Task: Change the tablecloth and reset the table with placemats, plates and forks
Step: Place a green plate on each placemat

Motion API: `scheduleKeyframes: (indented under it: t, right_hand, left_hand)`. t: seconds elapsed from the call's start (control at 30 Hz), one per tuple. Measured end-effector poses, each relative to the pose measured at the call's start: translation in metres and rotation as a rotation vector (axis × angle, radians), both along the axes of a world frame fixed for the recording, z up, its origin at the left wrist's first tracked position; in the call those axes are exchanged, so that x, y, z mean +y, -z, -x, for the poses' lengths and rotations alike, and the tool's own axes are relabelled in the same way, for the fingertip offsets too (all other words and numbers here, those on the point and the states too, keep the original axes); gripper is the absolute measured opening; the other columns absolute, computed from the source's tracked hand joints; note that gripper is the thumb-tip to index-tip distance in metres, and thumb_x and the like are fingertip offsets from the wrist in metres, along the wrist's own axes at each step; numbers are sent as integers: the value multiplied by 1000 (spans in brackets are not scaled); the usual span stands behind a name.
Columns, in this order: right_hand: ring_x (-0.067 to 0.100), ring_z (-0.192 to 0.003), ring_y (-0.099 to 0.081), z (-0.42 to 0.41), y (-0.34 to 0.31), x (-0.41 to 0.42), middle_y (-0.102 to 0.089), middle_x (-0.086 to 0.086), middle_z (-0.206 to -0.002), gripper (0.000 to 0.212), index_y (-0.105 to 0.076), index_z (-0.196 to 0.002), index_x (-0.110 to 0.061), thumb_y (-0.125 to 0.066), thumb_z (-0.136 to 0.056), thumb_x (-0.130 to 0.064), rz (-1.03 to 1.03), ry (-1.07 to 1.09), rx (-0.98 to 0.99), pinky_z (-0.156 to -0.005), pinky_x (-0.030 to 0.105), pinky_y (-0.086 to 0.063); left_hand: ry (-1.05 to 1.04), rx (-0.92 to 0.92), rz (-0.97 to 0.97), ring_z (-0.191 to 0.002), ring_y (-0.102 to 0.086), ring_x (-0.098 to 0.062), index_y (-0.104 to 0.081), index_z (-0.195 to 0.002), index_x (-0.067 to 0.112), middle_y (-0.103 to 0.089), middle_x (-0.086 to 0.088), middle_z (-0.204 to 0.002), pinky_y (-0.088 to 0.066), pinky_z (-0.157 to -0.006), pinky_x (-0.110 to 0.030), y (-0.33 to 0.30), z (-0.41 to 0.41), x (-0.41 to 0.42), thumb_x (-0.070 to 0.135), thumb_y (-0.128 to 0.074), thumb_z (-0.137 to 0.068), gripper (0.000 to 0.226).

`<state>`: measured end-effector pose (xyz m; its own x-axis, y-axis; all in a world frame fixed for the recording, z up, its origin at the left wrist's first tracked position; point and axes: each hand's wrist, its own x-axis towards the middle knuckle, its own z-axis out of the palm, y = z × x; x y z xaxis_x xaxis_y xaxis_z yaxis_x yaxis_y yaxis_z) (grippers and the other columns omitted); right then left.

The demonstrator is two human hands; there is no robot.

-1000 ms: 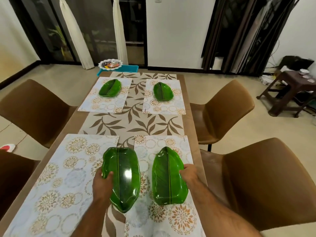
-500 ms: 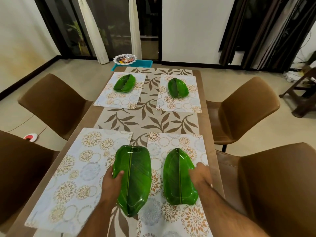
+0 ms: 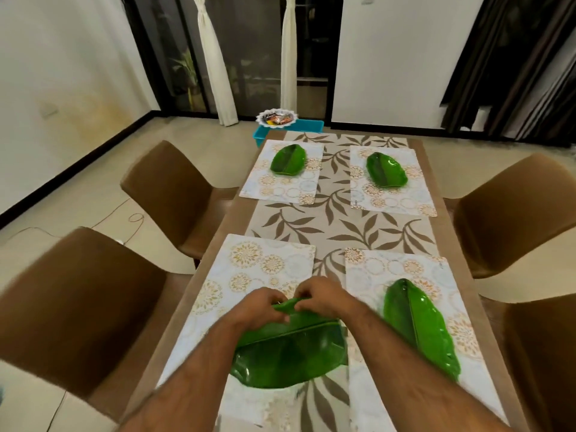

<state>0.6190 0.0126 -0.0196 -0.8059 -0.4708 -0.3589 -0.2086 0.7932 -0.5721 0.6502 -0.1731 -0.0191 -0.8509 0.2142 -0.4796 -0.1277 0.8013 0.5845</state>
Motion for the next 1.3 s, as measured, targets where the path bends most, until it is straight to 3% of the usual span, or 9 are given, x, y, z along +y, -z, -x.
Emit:
scheduleKeyframes:
  t: [0.13,0.27,0.37,0.5,0.7,0.8,0.87,1.1,1.3]
  right_hand:
    - [9,-79,-55,-4,26,-35,-59,-7,-80,3,-70,-89,-19,-67,-90,-21,99,295,-50,-64,21,-38]
    - [10,-61,-50,-19,55,-64,-53,-3,-64,29,-53,-64,-21,-66,-90,-17,192,723,-121,-55,23,-37]
    - [17,-59,-53,-36,88,-88,-54,4,-62,27,-53,-64,-12,-70,-85,-16,323,1038,-266,-56,26,-44]
    - [31,-76,-72,-36,161,-110,-74,11,-82,5,-70,-79,-13,-73,-78,-17,484,1260,-412,-72,53,-60]
    - [28,-74,-70,-41,122,-139,-71,10,-81,13,-67,-80,-8,-71,-87,-18,281,1229,-338,-67,40,-60]
    - [20,-74,-63,-41,114,-144,-67,4,-84,16,-62,-85,-12,-69,-89,-26,74,1131,-259,-54,23,-41]
    - [18,-78,-58,-40,113,-145,-68,5,-94,17,-60,-93,-14,-69,-89,-29,-31,1088,-218,-52,23,-34]
    - [24,-103,-64,-39,100,-144,-67,5,-116,38,-61,-120,-17,-66,-88,-37,-221,1026,-114,-77,28,-48]
    - [26,-105,-64,-38,64,-152,-67,6,-117,39,-64,-121,-19,-67,-86,-38,-190,890,45,-81,31,-53]
  left_hand:
    - [-289,92,-104,-97,-59,-13,-63,-121,23,-65,2,-112,-47,-74,-22,12,12,-75,30,-79,-80,45]
    - [-718,76,-222,-104,-62,-28,-48,-138,6,-62,-16,-123,-50,-80,-32,39,20,-129,21,-76,-84,63]
    - [-725,-208,-359,-74,-63,-25,-54,-126,0,-67,-19,-95,-48,-59,-31,68,13,-132,16,-69,-90,42]
    - [-622,-272,-331,-79,-71,-30,-66,-110,11,-72,-13,-91,-61,-65,-47,108,7,-130,7,-72,-82,28]
    - [-568,-226,-200,-74,-72,-26,-64,-94,23,-73,-5,-82,-61,-61,-47,134,2,-151,6,-77,-71,31]
    - [-507,-214,-133,-69,-71,-25,-61,-87,21,-72,-5,-78,-60,-58,-43,130,-2,-152,7,-80,-71,28]
    - [-472,-214,-105,-69,-70,-22,-60,-87,21,-71,-3,-81,-60,-58,-41,129,-2,-152,8,-81,-71,29]
    - [-372,-91,26,-80,-70,-19,-63,-100,24,-73,0,-96,-58,-73,-34,122,-1,-153,34,-81,-71,35]
    - [-426,62,-15,-96,-68,-21,-63,-121,16,-71,-5,-107,-55,-81,-28,79,-9,-157,34,-72,-85,41]
